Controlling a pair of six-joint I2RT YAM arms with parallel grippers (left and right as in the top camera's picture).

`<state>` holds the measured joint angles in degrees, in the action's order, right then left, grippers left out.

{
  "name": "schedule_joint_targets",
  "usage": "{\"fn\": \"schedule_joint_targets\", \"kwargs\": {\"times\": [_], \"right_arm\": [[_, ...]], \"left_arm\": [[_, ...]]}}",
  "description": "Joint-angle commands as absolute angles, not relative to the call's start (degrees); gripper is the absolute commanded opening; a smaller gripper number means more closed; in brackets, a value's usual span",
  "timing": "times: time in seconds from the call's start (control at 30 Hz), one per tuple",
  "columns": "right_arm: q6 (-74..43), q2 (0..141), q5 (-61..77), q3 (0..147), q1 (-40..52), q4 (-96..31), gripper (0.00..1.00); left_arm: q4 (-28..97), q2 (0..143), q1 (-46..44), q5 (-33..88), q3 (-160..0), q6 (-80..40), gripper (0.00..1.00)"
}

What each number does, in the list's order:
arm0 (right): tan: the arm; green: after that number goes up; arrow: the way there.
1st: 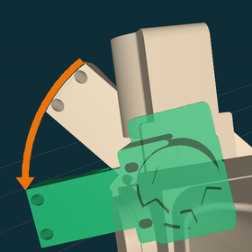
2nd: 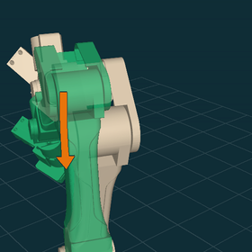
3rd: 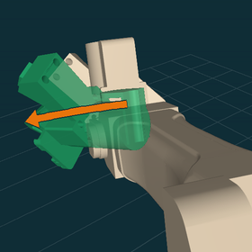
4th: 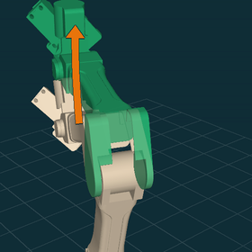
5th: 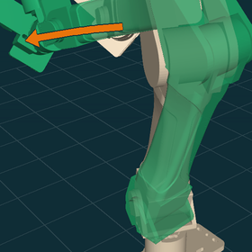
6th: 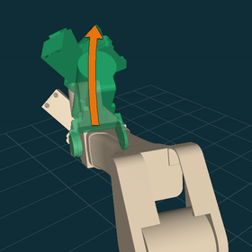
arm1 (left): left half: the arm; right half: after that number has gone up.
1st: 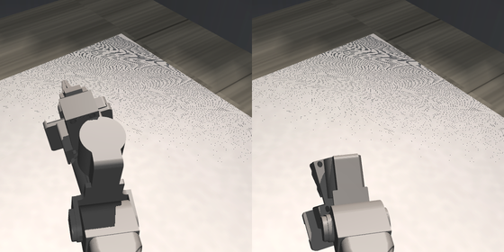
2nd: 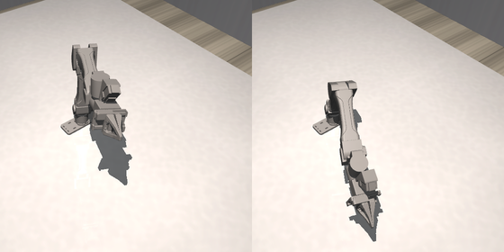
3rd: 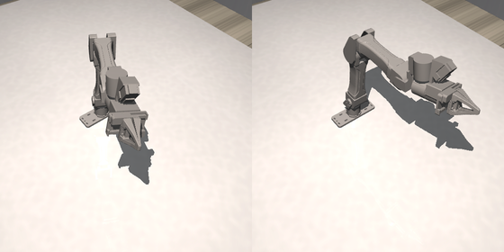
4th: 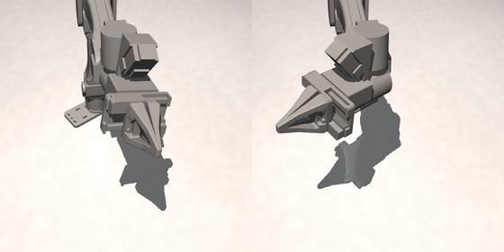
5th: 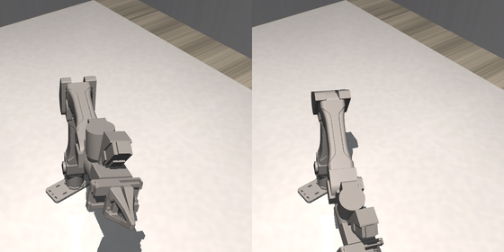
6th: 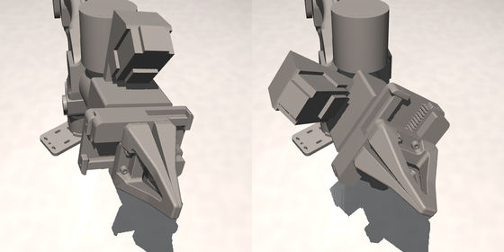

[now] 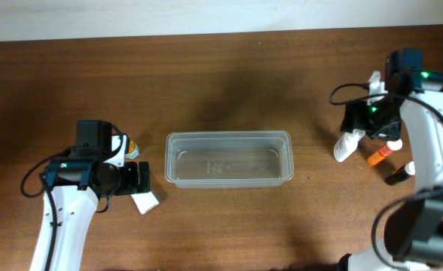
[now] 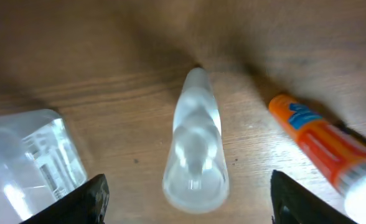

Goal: Pack container
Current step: 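Move right gripper to the white spray bottle and grasp it, then carry the white spray bottle into the container's right end and release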

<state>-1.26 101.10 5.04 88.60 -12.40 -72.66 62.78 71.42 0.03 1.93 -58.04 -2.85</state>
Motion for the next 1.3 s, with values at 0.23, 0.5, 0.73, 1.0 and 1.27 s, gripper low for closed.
{"fn": "schedule_joint_targets", "kwargs": {"times": [0.23,0.5,0.73,1.0,1.27], "right_arm": [[-0.9,106.8,4.2,89.1,-12.4,-72.6,0.56],[-0.9,106.7,4.2,89.1,-12.4,-72.0,0.27],[-0.9,106.7,4.2,89.2,-12.4,-71.6,0.16],[-0.9,105.6,4.5,91.2,-12.4,-72.8,0.08],[-0.6,98.5,8.2,99.4,-11.2,-82.2,0.08]], "left_arm": [[62.6,71.6,0.3,2.8,-59.0,-3.4,0.99],[62.6,71.6,0.3,2.8,-59.0,-3.4,0.99],[62.6,71.6,0.3,2.8,-59.0,-3.4,1.00],[62.6,71.6,0.3,2.8,-59.0,-3.4,0.99],[62.6,71.6,0.3,2.8,-59.0,-3.4,0.99]]}}
